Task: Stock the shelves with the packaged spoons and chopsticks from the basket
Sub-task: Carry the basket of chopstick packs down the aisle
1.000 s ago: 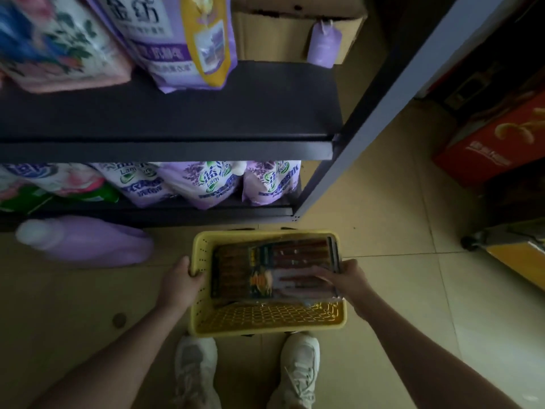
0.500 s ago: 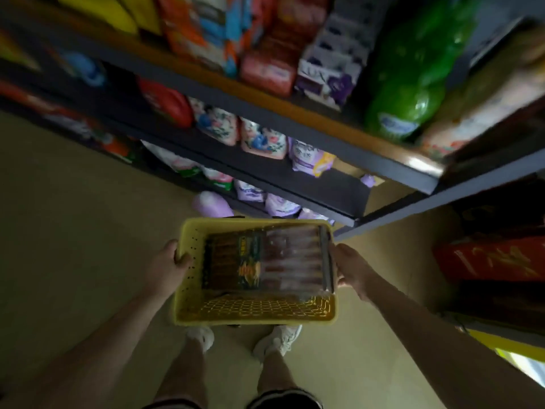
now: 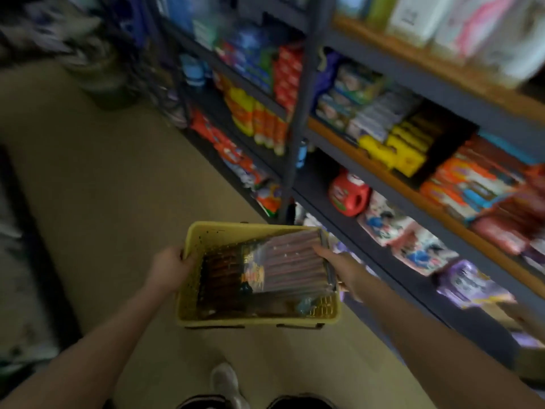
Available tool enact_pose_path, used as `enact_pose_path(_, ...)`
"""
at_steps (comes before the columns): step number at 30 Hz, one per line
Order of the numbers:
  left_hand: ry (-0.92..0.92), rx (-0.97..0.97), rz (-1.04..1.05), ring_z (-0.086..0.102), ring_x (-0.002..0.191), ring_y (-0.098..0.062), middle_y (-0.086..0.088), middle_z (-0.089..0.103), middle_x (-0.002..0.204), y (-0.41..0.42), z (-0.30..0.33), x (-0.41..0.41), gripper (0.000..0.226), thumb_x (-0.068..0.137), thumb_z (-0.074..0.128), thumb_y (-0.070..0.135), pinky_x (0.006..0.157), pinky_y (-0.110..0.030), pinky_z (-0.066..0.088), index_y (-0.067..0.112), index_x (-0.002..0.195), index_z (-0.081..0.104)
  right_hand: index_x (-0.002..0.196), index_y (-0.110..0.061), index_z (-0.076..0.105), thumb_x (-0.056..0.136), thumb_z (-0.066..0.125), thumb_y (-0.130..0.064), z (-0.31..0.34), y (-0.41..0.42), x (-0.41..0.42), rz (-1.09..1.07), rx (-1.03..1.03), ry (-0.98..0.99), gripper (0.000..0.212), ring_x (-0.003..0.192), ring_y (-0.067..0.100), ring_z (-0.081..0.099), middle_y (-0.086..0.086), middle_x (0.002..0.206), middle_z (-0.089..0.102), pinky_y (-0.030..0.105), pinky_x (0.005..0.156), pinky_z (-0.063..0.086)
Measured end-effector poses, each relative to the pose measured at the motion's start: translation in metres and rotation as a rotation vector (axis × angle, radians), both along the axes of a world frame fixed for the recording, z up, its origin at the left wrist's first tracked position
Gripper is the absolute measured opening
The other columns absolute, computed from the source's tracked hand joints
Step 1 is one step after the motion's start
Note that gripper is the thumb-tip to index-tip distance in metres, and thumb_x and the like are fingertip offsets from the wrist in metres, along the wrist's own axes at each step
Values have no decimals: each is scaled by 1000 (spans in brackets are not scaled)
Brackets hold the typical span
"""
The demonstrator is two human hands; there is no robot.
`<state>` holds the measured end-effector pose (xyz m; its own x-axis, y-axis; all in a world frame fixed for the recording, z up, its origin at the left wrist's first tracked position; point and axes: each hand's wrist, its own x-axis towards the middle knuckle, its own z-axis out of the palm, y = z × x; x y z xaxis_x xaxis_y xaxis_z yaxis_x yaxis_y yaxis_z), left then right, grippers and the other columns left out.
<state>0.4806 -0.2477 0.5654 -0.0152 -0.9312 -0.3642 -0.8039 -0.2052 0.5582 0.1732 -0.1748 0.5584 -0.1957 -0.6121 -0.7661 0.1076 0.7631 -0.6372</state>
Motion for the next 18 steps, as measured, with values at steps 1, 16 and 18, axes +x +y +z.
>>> enact_pose_path(1, -1, -17, 22, 53, 66, -17, -1, 54, 70, -17, 4, 19, 7, 91, 52, 17, 54, -28, 39, 13, 86, 54, 110, -5, 66, 78, 70, -43, 1, -25, 19, 1, -3, 13, 50, 89, 25, 70, 10, 101, 72, 37, 82, 58)
enact_pose_path(16, 85, 15, 415, 61, 76, -18, -4, 61, 84, -311, 12, 187, 8, 88, 57, 16, 59, -29, 50, 13, 95, 57, 114, -14, 63, 72, 72, -50, 6, -422, 182, 309, -61, 25, 56, 99, 28, 66, 8, 110, 69, 41, 90, 54)
enact_pose_path(18, 76, 6, 491, 61, 76, -17, 0, 59, 81, -353, 20, 201, 7, 88, 57, 17, 58, -28, 49, 15, 94, 56, 112, -12, 64, 73, 72, -48, 19, -483, 202, 366, -61, 43, 54, 95, 25, 67, 8, 108, 70, 37, 82, 56)
